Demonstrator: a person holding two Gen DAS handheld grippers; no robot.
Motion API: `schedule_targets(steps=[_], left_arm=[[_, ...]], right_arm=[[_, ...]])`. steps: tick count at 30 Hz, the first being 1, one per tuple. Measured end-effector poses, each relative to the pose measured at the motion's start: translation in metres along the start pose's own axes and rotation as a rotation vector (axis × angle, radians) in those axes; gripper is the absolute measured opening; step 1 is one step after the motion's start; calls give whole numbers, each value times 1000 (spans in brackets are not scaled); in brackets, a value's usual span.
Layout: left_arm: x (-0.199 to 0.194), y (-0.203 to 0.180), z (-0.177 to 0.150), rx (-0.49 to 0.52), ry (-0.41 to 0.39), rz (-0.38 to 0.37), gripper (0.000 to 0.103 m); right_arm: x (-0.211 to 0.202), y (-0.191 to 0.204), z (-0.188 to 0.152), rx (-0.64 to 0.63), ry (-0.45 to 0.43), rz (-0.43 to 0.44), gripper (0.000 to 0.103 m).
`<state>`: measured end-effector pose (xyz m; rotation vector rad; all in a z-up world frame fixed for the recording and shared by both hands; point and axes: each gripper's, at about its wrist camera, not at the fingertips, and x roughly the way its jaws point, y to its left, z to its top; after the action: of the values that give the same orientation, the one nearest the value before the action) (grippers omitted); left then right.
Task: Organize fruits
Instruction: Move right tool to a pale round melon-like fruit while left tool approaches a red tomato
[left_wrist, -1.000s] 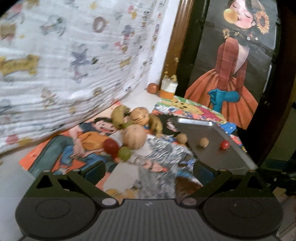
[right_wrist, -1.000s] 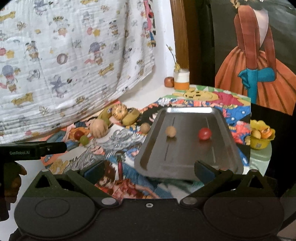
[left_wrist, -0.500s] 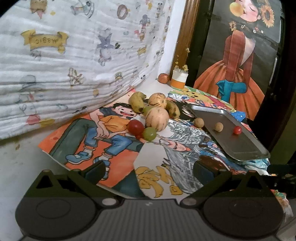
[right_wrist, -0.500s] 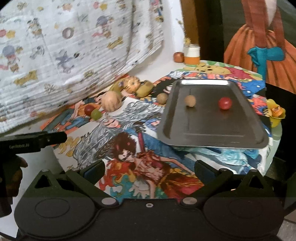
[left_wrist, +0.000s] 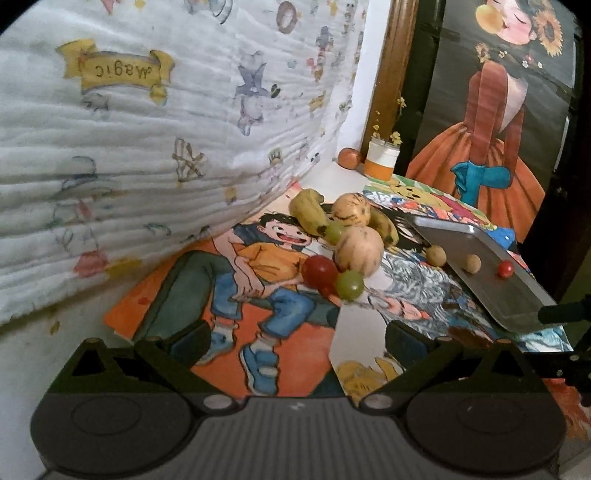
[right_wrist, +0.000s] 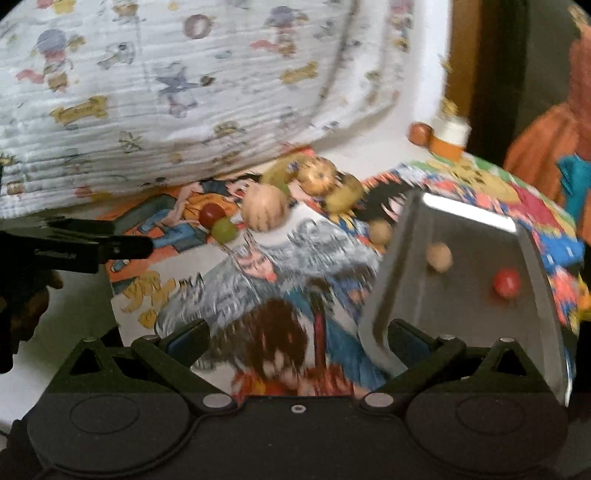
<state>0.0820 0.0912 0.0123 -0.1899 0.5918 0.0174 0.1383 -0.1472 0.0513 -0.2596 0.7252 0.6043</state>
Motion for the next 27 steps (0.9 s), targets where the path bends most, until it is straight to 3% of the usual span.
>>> schedule_targets(steps=[6,13,17,20,27], left_arm=[[18,6,14,3,-10,-11,103],[39,6,27,161,-5,-43,103],[48,-2,30,308,-10,-41,102],[56,-7,33,394,-10,-58,98],[73,0,37,466,21,-122,87]], right_arm=[[24,1,31,-309,-9,16,102],[59,-3,62,-700,17,119,95],[81,1,83,-841,39,200,94],[96,8,92,-955,61,261,87],[121,20,102,-1102,98,339,80]])
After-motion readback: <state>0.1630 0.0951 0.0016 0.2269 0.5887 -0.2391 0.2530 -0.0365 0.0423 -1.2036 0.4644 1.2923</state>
